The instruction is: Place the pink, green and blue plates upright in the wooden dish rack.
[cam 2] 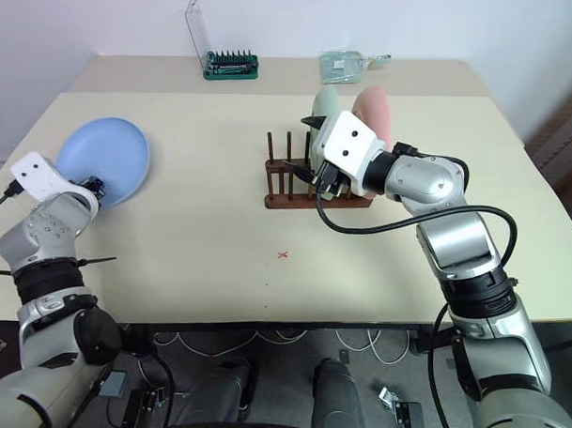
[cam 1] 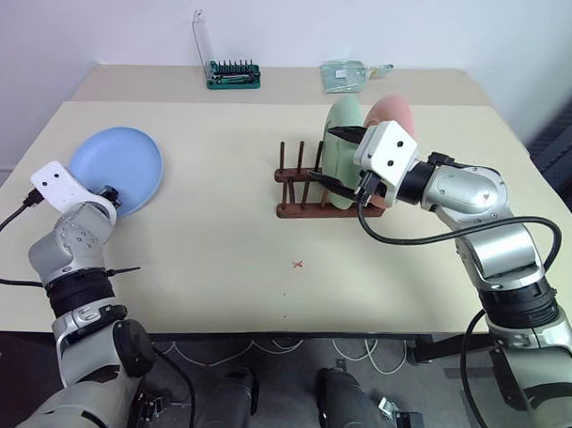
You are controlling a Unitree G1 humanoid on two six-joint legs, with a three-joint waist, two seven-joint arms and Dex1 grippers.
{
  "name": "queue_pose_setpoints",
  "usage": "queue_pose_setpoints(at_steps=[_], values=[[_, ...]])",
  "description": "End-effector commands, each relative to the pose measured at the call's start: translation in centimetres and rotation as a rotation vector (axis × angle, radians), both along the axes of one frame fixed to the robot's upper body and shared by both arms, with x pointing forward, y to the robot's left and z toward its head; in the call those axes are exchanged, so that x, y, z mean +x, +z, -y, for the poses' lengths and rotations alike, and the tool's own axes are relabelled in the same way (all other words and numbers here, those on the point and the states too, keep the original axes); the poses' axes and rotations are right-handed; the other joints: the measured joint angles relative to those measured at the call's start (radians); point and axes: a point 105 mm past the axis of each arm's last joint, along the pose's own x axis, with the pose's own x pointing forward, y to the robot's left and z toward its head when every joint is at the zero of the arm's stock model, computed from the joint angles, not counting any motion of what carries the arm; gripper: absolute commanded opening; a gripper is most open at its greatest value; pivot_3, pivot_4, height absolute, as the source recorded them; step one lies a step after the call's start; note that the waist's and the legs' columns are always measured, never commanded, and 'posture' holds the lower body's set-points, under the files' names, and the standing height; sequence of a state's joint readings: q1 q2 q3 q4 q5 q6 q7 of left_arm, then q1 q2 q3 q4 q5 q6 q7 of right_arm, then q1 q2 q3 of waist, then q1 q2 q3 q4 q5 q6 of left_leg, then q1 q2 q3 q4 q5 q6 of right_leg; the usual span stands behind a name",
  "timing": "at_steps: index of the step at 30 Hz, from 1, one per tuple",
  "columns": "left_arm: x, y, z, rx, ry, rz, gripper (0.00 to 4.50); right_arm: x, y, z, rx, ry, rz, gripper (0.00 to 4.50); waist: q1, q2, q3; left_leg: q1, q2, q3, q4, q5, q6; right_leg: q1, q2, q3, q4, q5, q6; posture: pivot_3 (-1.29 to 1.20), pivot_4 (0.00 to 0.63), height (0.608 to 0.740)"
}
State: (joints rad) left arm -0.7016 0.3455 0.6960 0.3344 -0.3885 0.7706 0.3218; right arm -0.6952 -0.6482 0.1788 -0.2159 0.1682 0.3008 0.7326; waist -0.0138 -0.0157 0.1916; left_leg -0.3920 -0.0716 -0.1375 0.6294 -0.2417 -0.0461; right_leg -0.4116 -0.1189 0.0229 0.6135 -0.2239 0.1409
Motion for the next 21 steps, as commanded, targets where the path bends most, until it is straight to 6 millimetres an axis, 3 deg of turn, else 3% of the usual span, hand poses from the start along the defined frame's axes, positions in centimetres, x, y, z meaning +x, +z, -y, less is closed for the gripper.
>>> queue_pose_setpoints(at_steps=[1, 3, 6, 9, 12, 19, 21], values=[[0.1, 0.9, -0.5, -0.013, 0.041, 0.041, 1.02, -0.6, 1.6, 0.2, 0.018, -0.005, 0.066, 3.53, -0.001, 0.0, 0.0, 0.0, 0.0, 0.0, 0.0, 0.0, 0.0, 0.0, 0.0, 0.0, 0.0, 0.0, 0.0, 0.0, 0.15, 0.74], [0.3, 0.9, -0.3, -0.016, 0.033, 0.043, 0.08, -0.7, 1.5, 0.2, 0.016, -0.007, 0.065, 3.53, -0.001, 0.0, 0.0, 0.0, 0.0, 0.0, 0.0, 0.0, 0.0, 0.0, 0.0, 0.0, 0.0, 0.0, 0.0, 0.0, 0.15, 0.74], [1.0, 1.7, 0.4, 0.019, -0.016, 0.076, 0.03, -0.6, 1.3, 0.2, 0.011, -0.011, 0.062, 3.53, 0.0, 0.0, 0.0, 0.0, 0.0, 0.0, 0.0, 0.0, 0.0, 0.0, 0.0, 0.0, 0.0, 0.0, 0.0, 0.0, 0.15, 0.74], [1.4, 4.1, 0.9, 0.082, -0.055, 0.187, 0.03, -0.6, 1.2, 0.0, 0.013, -0.006, 0.059, 3.53, 0.0, -0.001, 0.0, 0.0, 0.0, 0.0, 0.0, 0.0, 0.0, 0.0, 0.0, 0.0, 0.0, 0.0, 0.0, 0.0, 0.15, 0.74], [0.8, 6.1, 0.3, 0.131, -0.018, 0.273, 0.92, -0.5, 1.3, -0.1, 0.016, -0.003, 0.06, 3.53, 0.0, -0.001, 0.0, 0.0, 0.0, 0.0, 0.0, 0.0, -0.001, 0.0, 0.0, 0.0, 0.0, 0.0, 0.0, 0.0, 0.15, 0.74], [-2.7, 7.3, -3.9, 0.2, 0.294, 0.229, 4.44, -0.4, 1.3, -0.2, 0.014, 0.003, 0.059, 3.53, -0.002, -0.001, 0.0, 0.0, 0.0, 0.0, 0.0, 0.0, -0.001, 0.0, 0.0, 0.0, 0.0, 0.0, 0.0, 0.0, 0.15, 0.74], [-2.9, 7.0, -4.1, 0.201, 0.304, 0.198, 4.48, -0.4, 1.4, -0.3, 0.016, 0.008, 0.06, 3.53, 0.0, -0.001, 0.0, 0.0, 0.0, 0.0, 0.0, 0.0, -0.001, 0.0, 0.0, 0.0, 0.0, 0.0, 0.0, 0.0, 0.15, 0.74]])
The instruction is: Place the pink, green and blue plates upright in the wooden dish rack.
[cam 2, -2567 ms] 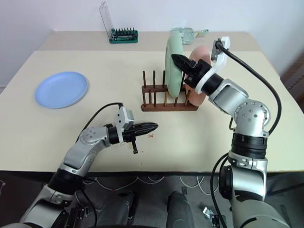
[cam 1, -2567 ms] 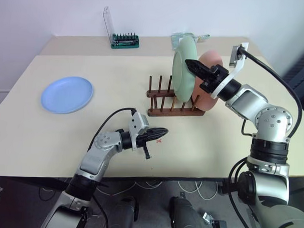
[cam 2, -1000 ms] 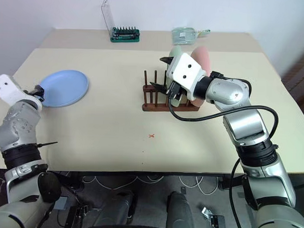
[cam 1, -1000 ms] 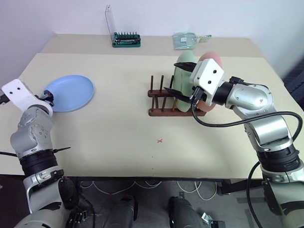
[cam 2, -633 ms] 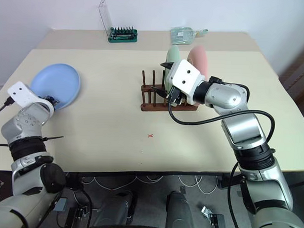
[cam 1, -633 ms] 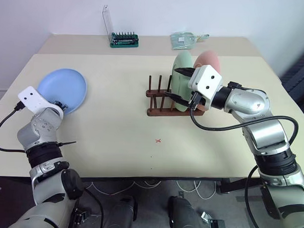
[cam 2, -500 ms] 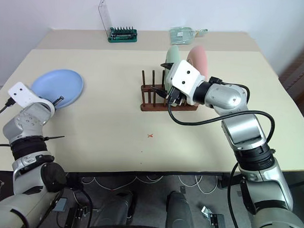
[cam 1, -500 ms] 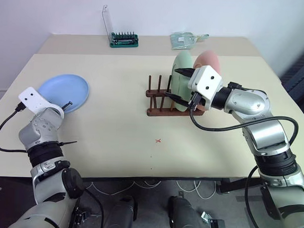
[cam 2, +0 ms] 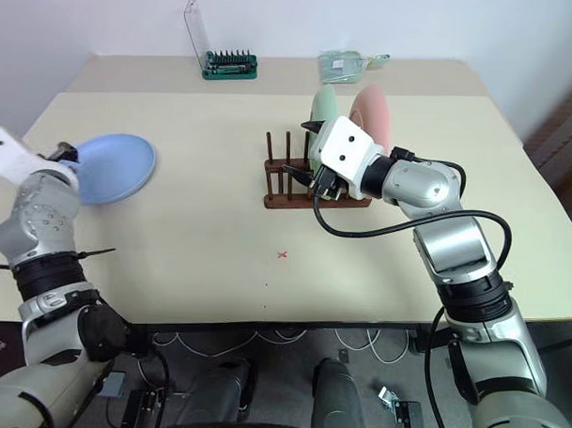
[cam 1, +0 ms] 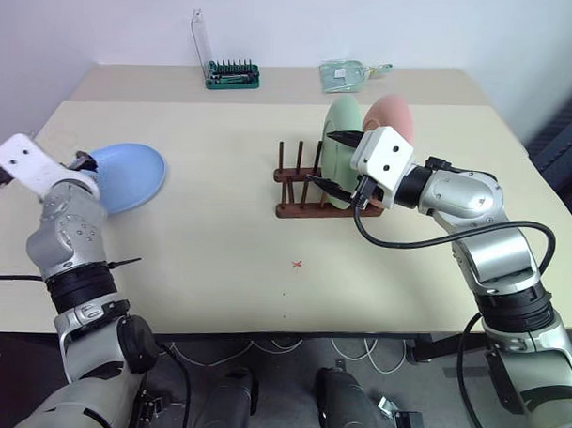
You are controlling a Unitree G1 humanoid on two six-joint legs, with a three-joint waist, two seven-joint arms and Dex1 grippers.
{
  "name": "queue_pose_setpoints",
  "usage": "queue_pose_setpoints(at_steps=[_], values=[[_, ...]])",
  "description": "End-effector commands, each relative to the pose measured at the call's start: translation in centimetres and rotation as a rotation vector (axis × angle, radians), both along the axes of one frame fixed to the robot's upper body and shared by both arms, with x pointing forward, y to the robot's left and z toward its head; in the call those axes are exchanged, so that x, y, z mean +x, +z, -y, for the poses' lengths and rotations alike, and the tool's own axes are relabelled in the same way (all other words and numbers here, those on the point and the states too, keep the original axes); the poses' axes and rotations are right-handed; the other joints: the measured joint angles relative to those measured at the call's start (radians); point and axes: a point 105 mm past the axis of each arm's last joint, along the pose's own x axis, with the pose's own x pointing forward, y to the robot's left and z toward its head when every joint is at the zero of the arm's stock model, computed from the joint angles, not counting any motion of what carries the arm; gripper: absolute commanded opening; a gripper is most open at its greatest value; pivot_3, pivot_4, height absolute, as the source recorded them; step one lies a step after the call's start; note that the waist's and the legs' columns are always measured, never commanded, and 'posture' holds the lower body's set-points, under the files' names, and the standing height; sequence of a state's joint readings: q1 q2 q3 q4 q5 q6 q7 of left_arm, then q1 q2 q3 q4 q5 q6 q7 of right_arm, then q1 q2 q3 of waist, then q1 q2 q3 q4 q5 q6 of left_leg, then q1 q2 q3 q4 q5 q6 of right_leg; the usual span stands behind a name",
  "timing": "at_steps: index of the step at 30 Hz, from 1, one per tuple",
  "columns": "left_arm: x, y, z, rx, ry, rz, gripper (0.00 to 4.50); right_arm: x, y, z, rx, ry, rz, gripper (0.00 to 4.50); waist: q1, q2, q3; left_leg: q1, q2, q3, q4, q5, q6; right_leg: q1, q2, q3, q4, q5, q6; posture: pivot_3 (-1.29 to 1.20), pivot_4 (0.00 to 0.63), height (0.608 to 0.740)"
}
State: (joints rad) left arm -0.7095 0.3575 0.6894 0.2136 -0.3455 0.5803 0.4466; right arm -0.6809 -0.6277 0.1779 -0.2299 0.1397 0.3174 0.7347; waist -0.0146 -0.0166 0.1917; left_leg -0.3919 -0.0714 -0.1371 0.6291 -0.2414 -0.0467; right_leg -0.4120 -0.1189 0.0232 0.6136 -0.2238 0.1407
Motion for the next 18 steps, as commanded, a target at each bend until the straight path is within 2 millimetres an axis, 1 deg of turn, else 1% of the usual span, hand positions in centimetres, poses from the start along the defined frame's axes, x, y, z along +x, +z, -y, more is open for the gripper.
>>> queue_pose_setpoints(at_steps=[1, 4, 6, 7, 9, 10, 11, 14, 15, 16, 18], values=[[-1.3, 0.6, -1.3, 0.029, 0.064, -0.036, 4.48, -0.4, 2.0, -0.1, 0.021, 0.022, 0.074, 3.53, 0.001, 0.0, 0.0, 0.0, 0.0, 0.0, 0.0, 0.0, 0.0, 0.0, 0.0, 0.0, 0.0, 0.0, 0.0, 0.0, 0.15, 0.74], [-1.6, -1.7, -1.6, -0.03, 0.067, -0.131, 4.48, -0.5, 2.6, -0.3, 0.026, 0.04, 0.09, 3.53, 0.002, 0.0, 0.0, 0.0, 0.0, 0.0, 0.001, 0.0, 0.0, 0.001, 0.0, 0.0, 0.0, 0.0, 0.0, 0.0, 0.15, 0.74], [-1.8, -2.9, -1.7, -0.088, 0.07, -0.154, 4.48, -0.7, 2.8, -0.5, 0.031, 0.053, 0.093, 3.53, 0.002, 0.0, 0.0, 0.0, 0.0, 0.0, 0.0, 0.0, 0.0, 0.0, 0.0, 0.0, 0.0, 0.0, 0.0, 0.0, 0.15, 0.74], [-1.6, -3.5, -1.5, -0.121, 0.046, -0.158, 4.48, -0.8, 2.9, -0.6, 0.032, 0.059, 0.094, 3.53, 0.002, -0.001, 0.0, 0.0, 0.0, 0.0, 0.0, 0.0, 0.0, 0.0, 0.0, 0.0, 0.0, 0.0, 0.0, 0.0, 0.15, 0.74], [-0.4, -4.8, -0.3, -0.217, -0.058, -0.158, 4.48, -1.1, 2.9, -0.7, 0.032, 0.072, 0.098, 3.53, 0.002, -0.001, 0.0, 0.0, 0.0, 0.0, 0.0, 0.0, 0.0, 0.0, 0.0, 0.0, 0.0, 0.0, 0.0, 0.0, 0.15, 0.74], [0.1, -5.2, 0.2, -0.254, -0.096, -0.152, 4.48, -1.2, 2.9, -0.7, 0.032, 0.075, 0.099, 3.53, 0.002, -0.001, 0.0, 0.0, 0.0, 0.0, 0.0, 0.0, 0.0, 0.0, 0.0, 0.0, 0.0, 0.0, 0.0, 0.0, 0.15, 0.74], [0.4, -5.3, 0.2, -0.259, -0.108, -0.145, 4.48, -1.2, 2.9, -0.7, 0.032, 0.076, 0.099, 3.53, 0.002, -0.001, -0.001, 0.0, 0.0, 0.0, 0.001, 0.0, 0.0, 0.0, 0.0, 0.0, 0.0, 0.0, 0.0, 0.0, 0.15, 0.74], [0.6, -5.0, 0.0, -0.226, -0.104, -0.14, 4.48, -1.3, 2.9, -0.8, 0.032, 0.078, 0.101, 3.53, 0.001, -0.001, -0.001, 0.0, 0.0, 0.0, 0.0, 0.0, 0.0, 0.001, 0.0, 0.0, 0.0, 0.0, 0.0, 0.0, 0.15, 0.74], [0.6, -5.0, 0.0, -0.228, -0.103, -0.139, 3.97, -1.4, 2.9, -0.8, 0.033, 0.08, 0.101, 3.53, 0.001, -0.001, -0.001, 0.0, 0.0, 0.0, 0.0, 0.0, 0.0, 0.001, 0.0, 0.0, 0.0, 0.0, 0.0, 0.0, 0.15, 0.74], [0.6, -5.0, 0.0, -0.231, -0.101, -0.137, 3.68, -1.4, 2.9, -0.8, 0.034, 0.081, 0.1, 3.53, 0.001, -0.002, -0.001, 0.0, 0.0, 0.0, 0.0, 0.0, 0.0, 0.0, 0.0, 0.0, 0.0, 0.0, 0.0, 0.0, 0.15, 0.74], [0.6, -5.1, 0.1, -0.235, -0.098, -0.141, 2.71, -1.5, 2.9, -0.8, 0.034, 0.081, 0.102, 3.53, -0.001, -0.002, -0.001, 0.0, 0.0, 0.0, 0.0, 0.0, 0.0, 0.0, 0.0, 0.0, 0.0, 0.0, 0.0, 0.0, 0.15, 0.74]])
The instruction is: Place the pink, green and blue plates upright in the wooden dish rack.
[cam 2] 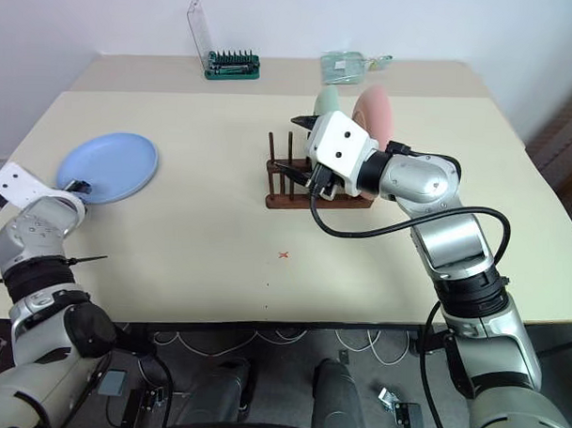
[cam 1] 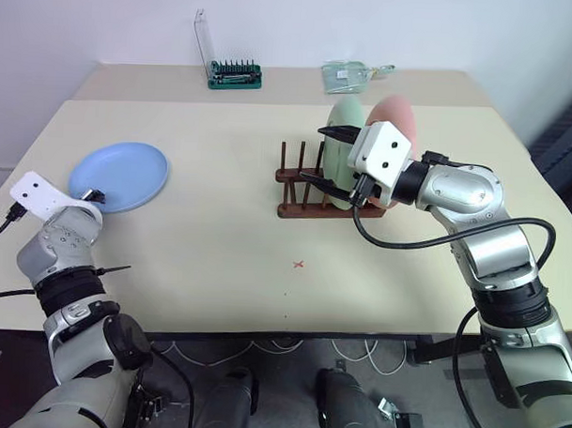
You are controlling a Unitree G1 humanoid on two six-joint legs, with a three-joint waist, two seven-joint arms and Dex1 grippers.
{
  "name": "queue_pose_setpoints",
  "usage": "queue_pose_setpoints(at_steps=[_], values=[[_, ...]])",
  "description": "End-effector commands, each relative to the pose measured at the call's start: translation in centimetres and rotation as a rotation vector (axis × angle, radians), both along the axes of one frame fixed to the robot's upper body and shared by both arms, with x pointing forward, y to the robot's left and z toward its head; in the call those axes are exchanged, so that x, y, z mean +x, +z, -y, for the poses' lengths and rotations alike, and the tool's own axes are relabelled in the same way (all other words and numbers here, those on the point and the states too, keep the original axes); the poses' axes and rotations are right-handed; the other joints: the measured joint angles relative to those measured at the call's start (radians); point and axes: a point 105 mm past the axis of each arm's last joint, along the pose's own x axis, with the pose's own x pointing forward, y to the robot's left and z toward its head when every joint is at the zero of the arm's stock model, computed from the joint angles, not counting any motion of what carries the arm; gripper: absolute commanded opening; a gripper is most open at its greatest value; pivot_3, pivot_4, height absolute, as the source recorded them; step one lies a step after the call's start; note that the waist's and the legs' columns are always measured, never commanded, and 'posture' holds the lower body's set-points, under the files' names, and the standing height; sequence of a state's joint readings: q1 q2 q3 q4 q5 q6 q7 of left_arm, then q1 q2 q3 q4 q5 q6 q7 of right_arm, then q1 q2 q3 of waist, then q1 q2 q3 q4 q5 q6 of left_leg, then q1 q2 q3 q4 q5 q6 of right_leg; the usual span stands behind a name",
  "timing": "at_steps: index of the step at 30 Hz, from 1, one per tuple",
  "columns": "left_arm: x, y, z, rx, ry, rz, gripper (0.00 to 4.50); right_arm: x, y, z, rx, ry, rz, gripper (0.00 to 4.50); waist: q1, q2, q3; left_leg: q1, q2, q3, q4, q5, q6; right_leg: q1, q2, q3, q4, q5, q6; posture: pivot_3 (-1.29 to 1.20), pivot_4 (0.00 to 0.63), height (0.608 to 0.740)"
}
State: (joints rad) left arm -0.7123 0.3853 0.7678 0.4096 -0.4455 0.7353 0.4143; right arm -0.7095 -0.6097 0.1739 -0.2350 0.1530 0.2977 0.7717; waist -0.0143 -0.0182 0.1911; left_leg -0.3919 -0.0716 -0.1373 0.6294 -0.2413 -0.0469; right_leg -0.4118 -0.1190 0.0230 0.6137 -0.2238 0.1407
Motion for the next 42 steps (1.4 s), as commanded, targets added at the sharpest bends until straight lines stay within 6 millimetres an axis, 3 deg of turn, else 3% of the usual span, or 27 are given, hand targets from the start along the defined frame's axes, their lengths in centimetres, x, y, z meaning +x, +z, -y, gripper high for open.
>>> queue_pose_setpoints(at_steps=[1, 5, 8, 9, 10, 12, 14, 17, 25, 37, 40, 42], values=[[0.2, 1.2, -0.3, 0.018, 0.017, 0.038, 2.22, -0.9, 2.0, 0.1, 0.032, 0.016, 0.076, 3.53, -0.001, 0.0, 0.0, 0.0, 0.0, 0.0, 0.0, 0.0, 0.0, 0.0, 0.0, 0.0, 0.0, 0.0, 0.0, 0.0, 0.15, 0.74], [0.5, 1.6, 0.1, 0.035, 0.0, 0.065, 0.04, -1.4, 2.1, -0.2, 0.052, 0.053, 0.072, 3.53, 0.0, 0.0, 0.0, 0.0, 0.0, 0.0, 0.0, 0.0, 0.0, 0.0, 0.0, 0.0, 0.0, 0.0, 0.0, 0.0, 0.15, 0.74], [1.0, 2.8, 0.4, 0.07, -0.026, 0.115, 0.04, -1.8, 2.2, -0.4, 0.065, 0.079, 0.063, 3.53, 0.0, 0.0, 0.0, 0.0, 0.0, 0.0, 0.0, 0.0, 0.0, 0.0, 0.0, 0.0, 0.0, 0.0, 0.0, 0.0, 0.15, 0.74], [1.7, 5.1, 1.1, 0.127, -0.066, 0.215, 0.04, -2.0, 2.2, -0.7, 0.07, 0.095, 0.059, 3.53, 0.0, 0.0, 0.0, 0.0, 0.0, 0.0, 0.0, 0.0, 0.0, 0.0, 0.0, 0.0, 0.0, 0.0, 0.0, 0.0, 0.15, 0.74], [2.4, 7.9, 2.7, 0.242, -0.147, 0.306, 0.04, -2.0, 2.0, -1.1, 0.066, 0.106, 0.058, 3.53, 0.001, -0.001, 0.0, 0.0, 0.0, 0.0, 0.0, 0.0, 0.0, 0.0, 0.0, 0.0, 0.0, 0.0, 0.0, 0.0, 0.15, 0.74], [3.0, 11.7, 6.1, 0.399, -0.284, 0.43, 0.04, -1.9, 1.7, -1.8, 0.042, 0.11, 0.079, 3.53, 0.007, -0.003, 0.001, -0.001, 0.0, 0.0, 0.0, 0.002, -0.003, 0.0, 0.0, -0.001, 0.0, 0.0, 0.0, 0.0, 0.15, 0.74], [3.2, 13.7, 9.7, 0.471, -0.383, 0.494, 0.04, -1.5, 1.5, -2.5, 0.002, 0.103, 0.125, 3.53, 0.007, -0.004, 0.001, -0.002, 0.0, 0.0, 0.001, 0.003, -0.004, 0.0, 0.0, -0.001, -0.001, 0.0, 0.0, 0.0, 0.15, 0.74], [3.1, 15.7, 13.3, 0.517, -0.475, 0.576, 0.04, -1.1, 1.1, -3.5, -0.071, 0.098, 0.207, 3.53, 0.002, -0.004, 0.001, -0.001, -0.001, 0.0, 0.0, 0.002, -0.004, 0.0, -0.001, 0.0, -0.001, 0.0, 0.0, 0.0, 0.15, 0.74], [2.2, 18.6, 19.5, 0.491, -0.666, 0.7, 0.04, 1.3, 1.1, -4.8, -0.222, -0.003, 0.446, 3.53, -0.019, -0.004, 0.001, -0.001, 0.001, 0.001, -0.002, 0.003, -0.004, -0.002, 0.0, 0.001, 0.001, 0.0, -0.001, 0.0, 0.15, 0.74], [0.8, 20.1, 22.3, 0.438, -0.793, 0.706, 0.04, 2.8, -0.5, -5.8, -0.356, -0.025, 0.562, 3.53, -0.02, -0.004, 0.001, -0.001, 0.0, 0.0, -0.001, 0.004, -0.006, -0.002, 0.0, 0.001, 0.001, 0.0, -0.001, 0.0, 0.15, 0.74], [0.6, 20.1, 22.3, 0.441, -0.796, 0.701, 0.0, 3.2, -0.7, -5.7, -0.372, -0.032, 0.561, 2.67, -0.02, -0.004, 0.001, -0.001, 0.0, 0.0, -0.001, 0.004, -0.006, -0.002, 0.0, 0.001, 0.001, 0.0, -0.001, 0.0, 0.15, 0.74], [0.5, 20.1, 22.1, 0.444, -0.792, 0.697, 0.0, 3.3, -0.9, -5.7, -0.382, -0.032, 0.567, 1.74, -0.02, -0.004, 0.001, -0.001, 0.0, 0.001, -0.001, 0.004, -0.006, -0.002, 0.0, 0.001, 0.001, 0.0, -0.001, 0.0, 0.15, 0.74]])
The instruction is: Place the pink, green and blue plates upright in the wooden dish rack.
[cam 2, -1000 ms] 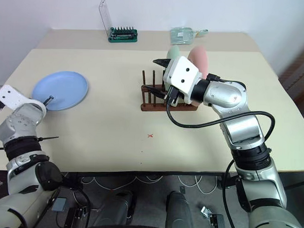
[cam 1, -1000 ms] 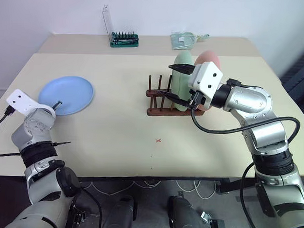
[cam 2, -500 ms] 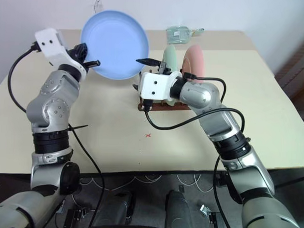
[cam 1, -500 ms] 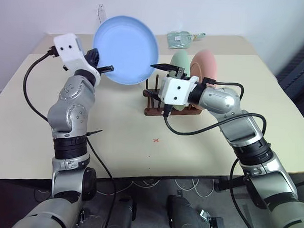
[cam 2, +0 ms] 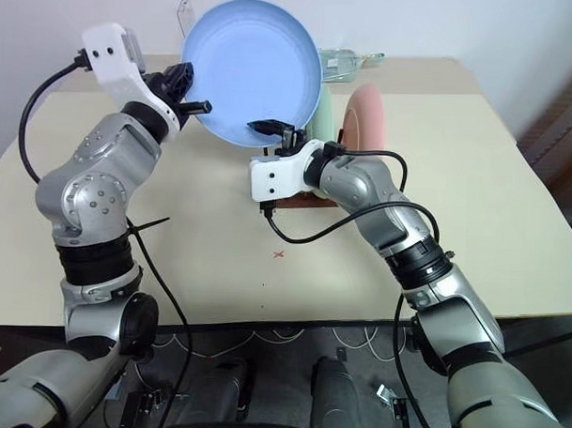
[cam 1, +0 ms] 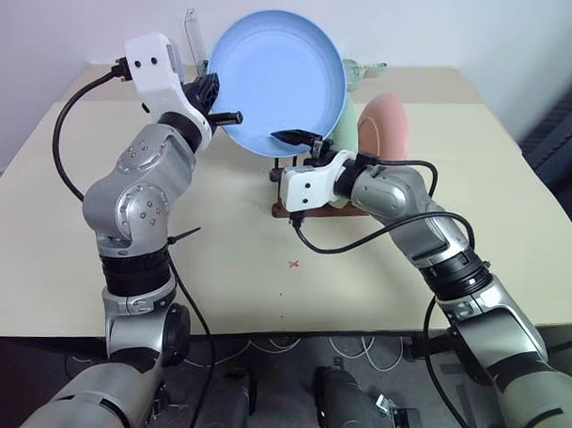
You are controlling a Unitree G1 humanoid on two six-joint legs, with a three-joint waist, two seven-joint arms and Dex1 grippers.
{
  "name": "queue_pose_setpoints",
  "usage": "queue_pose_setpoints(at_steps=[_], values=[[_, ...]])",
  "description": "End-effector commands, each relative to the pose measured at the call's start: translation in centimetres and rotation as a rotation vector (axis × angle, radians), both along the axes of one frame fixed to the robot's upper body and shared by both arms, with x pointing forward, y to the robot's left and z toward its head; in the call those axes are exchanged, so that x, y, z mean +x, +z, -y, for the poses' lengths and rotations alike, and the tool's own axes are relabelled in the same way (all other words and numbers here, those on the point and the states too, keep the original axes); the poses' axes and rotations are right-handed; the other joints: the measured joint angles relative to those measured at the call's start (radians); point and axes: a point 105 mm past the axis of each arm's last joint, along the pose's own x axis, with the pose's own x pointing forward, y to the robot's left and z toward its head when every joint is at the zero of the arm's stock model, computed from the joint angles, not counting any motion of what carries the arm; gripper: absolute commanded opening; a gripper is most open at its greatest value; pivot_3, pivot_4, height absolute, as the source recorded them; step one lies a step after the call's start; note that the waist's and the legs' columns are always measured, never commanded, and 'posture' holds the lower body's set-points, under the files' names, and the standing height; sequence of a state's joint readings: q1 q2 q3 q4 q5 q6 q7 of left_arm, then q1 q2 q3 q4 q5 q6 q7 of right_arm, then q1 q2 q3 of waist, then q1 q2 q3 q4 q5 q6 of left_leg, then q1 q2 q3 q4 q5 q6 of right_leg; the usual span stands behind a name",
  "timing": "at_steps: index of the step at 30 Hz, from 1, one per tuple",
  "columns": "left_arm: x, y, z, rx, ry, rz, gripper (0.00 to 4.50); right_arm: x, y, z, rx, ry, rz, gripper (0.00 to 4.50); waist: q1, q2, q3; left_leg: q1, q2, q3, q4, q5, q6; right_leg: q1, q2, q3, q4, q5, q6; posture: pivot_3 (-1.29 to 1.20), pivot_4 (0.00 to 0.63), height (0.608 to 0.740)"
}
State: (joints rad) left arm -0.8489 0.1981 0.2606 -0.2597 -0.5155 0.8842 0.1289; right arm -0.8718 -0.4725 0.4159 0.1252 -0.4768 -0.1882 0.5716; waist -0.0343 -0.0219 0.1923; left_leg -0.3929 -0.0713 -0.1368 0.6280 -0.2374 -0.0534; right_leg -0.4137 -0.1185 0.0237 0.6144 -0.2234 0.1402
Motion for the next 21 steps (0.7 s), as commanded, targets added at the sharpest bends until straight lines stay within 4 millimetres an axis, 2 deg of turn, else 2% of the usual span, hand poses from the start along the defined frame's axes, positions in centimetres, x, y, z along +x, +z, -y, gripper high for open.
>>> queue_pose_setpoints(at_steps=[1, 3, 4, 9, 12, 14, 17, 18, 20, 21], values=[[-1.0, 2.0, -0.3, -0.012, 0.003, 0.073, 0.0, -0.3, 1.6, -0.4, 0.01, 0.021, 0.069, 1.22, 0.0, 0.0, 0.0, 0.0, 0.0, 0.0, 0.0, 0.0, 0.0, 0.0, 0.0, 0.0, 0.0, 0.0, 0.0, 0.0, 0.15, 0.74], [-1.0, 2.0, -0.4, -0.014, 0.004, 0.073, 0.0, -0.2, 1.6, -0.5, 0.01, 0.021, 0.07, 0.31, 0.0, 0.0, 0.0, 0.0, 0.0, 0.0, 0.0, 0.0, 0.0, 0.0, 0.0, 0.0, 0.0, 0.0, 0.0, 0.0, 0.15, 0.74], [-1.0, 2.0, -0.5, -0.013, 0.008, 0.073, 0.0, -0.2, 1.6, -0.5, 0.01, 0.022, 0.073, 0.02, -0.001, 0.0, 0.0, 0.0, 0.0, 0.0, 0.0, 0.0, 0.0, 0.0, 0.0, 0.0, 0.0, 0.0, 0.0, 0.0, 0.15, 0.74], [-1.3, 3.1, -1.2, -0.07, 0.028, 0.131, 0.0, -0.4, 2.1, -0.7, 0.006, 0.037, 0.133, 0.02, -0.001, 0.0, 0.0, 0.0, 0.0, 0.0, 0.0, 0.0, 0.0, 0.0, 0.0, 0.0, 0.0, 0.0, 0.0, 0.0, 0.15, 0.74], [-1.5, 3.7, -1.7, -0.127, 0.038, 0.164, 1.0, -0.5, 2.3, -0.8, 0.004, 0.047, 0.157, 0.0, -0.001, 0.0, 0.0, 0.0, 0.0, 0.0, 0.0, 0.0, 0.0, 0.0, 0.0, 0.0, 0.0, 0.0, 0.0, 0.0, 0.15, 0.74], [-1.5, 4.5, -2.7, -0.19, 0.081, 0.199, 2.01, -0.6, 2.7, -0.9, 0.006, 0.059, 0.188, 0.0, -0.001, 0.0, 0.0, 0.0, 0.0, 0.0, 0.0, 0.0, 0.0, 0.0, 0.0, 0.0, 0.0, 0.0, 0.0, 0.0, 0.15, 0.74], [-1.6, 5.5, -5.6, -0.321, 0.186, 0.252, 3.5, -0.9, 3.3, -1.1, 0.015, 0.075, 0.217, 0.0, -0.002, 0.0, 0.0, 0.0, 0.0, 0.0, 0.0, 0.0, -0.001, 0.0, 0.0, 0.0, 0.0, 0.0, 0.0, 0.0, 0.15, 0.74], [-1.7, 5.7, -7.6, -0.334, 0.263, 0.266, 3.94, -1.1, 3.8, -1.2, 0.041, 0.085, 0.224, 0.0, -0.003, 0.0, 0.0, 0.0, 0.0, 0.0, 0.0, 0.0, -0.001, 0.0, 0.0, 0.0, 0.0, 0.0, 0.0, 0.0, 0.15, 0.74], [-1.8, 5.7, -10.4, -0.319, 0.376, 0.281, 3.94, -1.4, 4.6, -1.4, 0.087, 0.101, 0.227, 0.0, -0.009, 0.0, 0.0, 0.0, 0.0, 0.0, 0.0, 0.0, -0.001, 0.0, 0.0, 0.0, 0.0, 0.0, 0.0, 0.0, 0.15, 0.74], [-1.9, 5.2, -12.3, -0.213, 0.476, 0.28, 3.94, -1.7, 5.4, -1.6, 0.166, 0.121, 0.195, 0.0, -0.011, 0.0, 0.0, 0.001, 0.0, 0.0, -0.001, 0.001, -0.001, 0.0, 0.0, 0.0, 0.0, 0.0, 0.0, 0.0, 0.15, 0.74]])
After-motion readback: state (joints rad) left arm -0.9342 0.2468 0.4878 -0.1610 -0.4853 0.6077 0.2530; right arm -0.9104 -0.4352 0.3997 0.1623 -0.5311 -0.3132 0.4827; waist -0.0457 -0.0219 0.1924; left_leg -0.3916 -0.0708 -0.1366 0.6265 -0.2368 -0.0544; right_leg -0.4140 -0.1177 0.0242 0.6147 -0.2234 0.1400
